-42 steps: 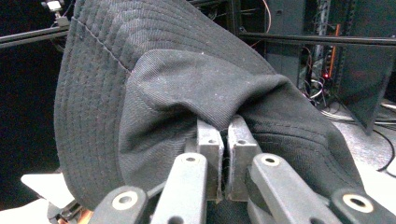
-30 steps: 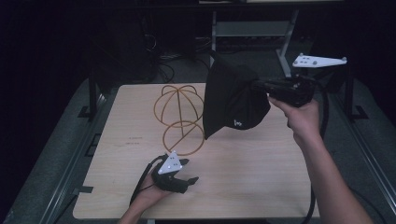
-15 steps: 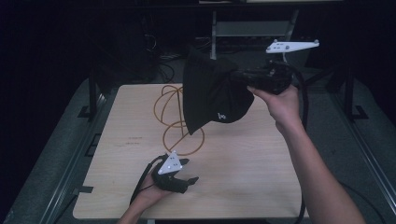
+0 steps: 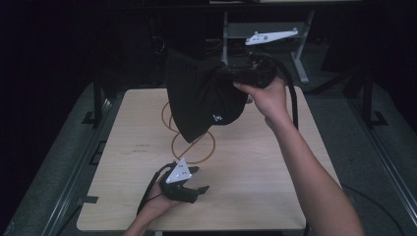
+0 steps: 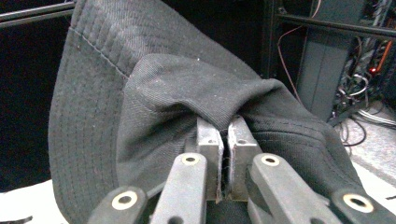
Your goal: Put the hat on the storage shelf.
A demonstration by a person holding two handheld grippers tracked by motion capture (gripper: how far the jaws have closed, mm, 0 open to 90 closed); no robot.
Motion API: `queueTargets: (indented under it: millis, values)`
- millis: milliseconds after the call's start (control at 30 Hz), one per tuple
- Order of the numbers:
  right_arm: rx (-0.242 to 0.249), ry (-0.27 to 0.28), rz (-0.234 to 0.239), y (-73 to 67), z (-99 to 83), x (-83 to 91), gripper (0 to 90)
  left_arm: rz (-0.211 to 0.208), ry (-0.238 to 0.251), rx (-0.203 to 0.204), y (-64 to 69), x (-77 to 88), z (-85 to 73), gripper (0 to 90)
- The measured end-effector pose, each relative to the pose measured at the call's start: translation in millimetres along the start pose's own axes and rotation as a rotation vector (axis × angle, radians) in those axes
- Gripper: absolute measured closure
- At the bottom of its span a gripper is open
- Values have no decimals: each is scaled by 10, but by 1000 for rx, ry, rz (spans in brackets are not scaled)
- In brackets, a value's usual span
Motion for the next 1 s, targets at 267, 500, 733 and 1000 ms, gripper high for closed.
queueTargets:
  millis: [267,500,733,1000]
  values:
    - [9,-25,28,-79,56,-296,863,-13,5,-6,22,-1,23,277]
    - [3,-26,32,-87,78,-412,863,-13,4,-11,41,-10,29,277]
    - [6,-31,28,-96,83,-511,863,-15,-3,-10,51,-18,28,277]
    - [37,-59,17,-159,93,-675,862,-19,-2,-10,73,-16,39,271]
Point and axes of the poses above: each handheld gripper's, and its own axes: x roughly backward along the jaws, z roughly out of its top, y roughly to its right, the point moved 8 cm from there along -x, roughly forward along the jaws, and after that the axes turned 3 degrees about -y, right-handed, at the moved point
